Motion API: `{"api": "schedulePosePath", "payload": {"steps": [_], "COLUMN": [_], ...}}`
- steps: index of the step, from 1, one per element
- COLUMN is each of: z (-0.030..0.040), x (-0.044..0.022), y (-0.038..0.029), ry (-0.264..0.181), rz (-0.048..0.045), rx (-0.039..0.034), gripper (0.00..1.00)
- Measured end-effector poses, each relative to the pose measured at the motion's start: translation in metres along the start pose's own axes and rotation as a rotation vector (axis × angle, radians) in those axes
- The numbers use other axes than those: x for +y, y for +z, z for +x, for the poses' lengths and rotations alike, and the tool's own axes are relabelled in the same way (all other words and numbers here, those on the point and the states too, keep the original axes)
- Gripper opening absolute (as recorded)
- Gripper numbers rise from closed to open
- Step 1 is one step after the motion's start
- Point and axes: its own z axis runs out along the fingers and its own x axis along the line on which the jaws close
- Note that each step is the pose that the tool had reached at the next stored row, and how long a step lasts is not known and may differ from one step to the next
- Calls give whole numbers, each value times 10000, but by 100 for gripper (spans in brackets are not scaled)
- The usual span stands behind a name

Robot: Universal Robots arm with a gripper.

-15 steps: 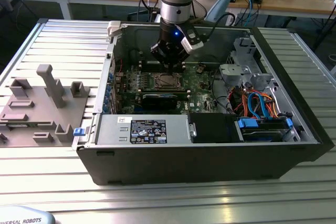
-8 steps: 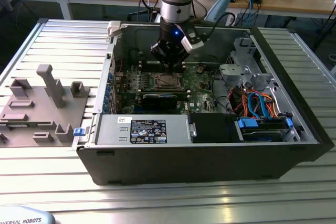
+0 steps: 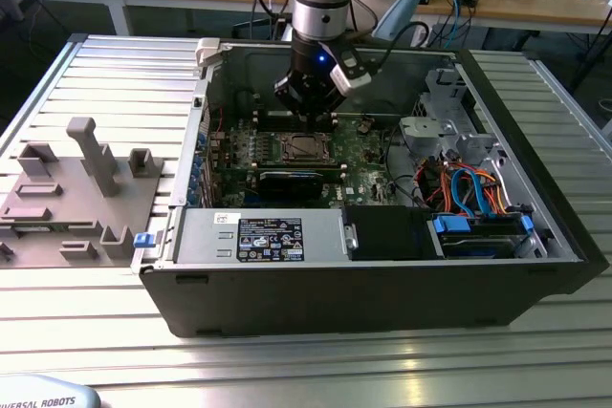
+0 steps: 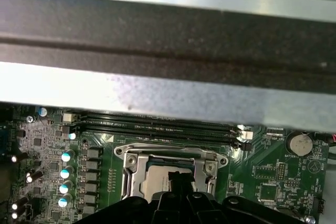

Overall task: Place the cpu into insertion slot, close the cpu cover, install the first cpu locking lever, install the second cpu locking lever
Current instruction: 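Install the first cpu locking lever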

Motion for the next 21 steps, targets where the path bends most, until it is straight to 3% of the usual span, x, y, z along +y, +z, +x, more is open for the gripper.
{"api": "schedulePosePath", "payload": {"steps": [21], "z": [0], "x": [-2], "y": [-43], "ry": [1], "rz": [0], "rx": [0], "gripper": [11]}}
